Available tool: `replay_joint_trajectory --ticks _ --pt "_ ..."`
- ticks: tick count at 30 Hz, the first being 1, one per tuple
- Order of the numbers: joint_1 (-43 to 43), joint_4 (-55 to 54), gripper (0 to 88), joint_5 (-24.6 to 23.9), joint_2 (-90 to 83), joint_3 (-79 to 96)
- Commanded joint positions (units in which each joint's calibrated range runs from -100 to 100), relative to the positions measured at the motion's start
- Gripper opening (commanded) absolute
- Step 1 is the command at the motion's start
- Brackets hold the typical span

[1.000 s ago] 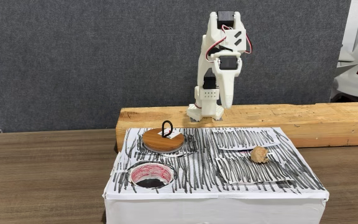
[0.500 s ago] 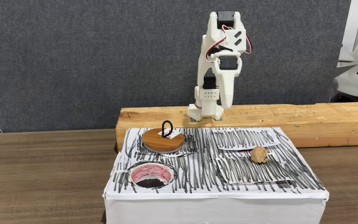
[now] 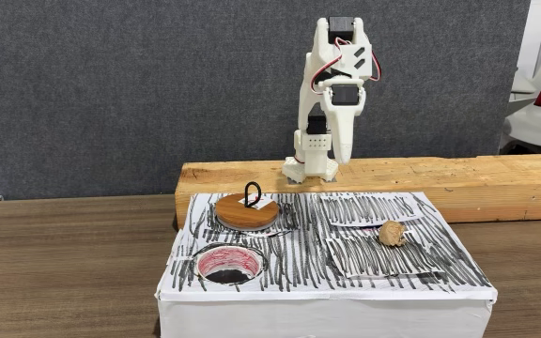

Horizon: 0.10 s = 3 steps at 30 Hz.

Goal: Pick the brown debris from the hole.

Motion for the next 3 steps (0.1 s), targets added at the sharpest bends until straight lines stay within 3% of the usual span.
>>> replay_joint_trajectory --ticks 1,3 --pt "0.5 0.4 20.5 0.1 -2.7 0.0" --pt "0.5 0.4 20.5 0.1 -2.7 0.0"
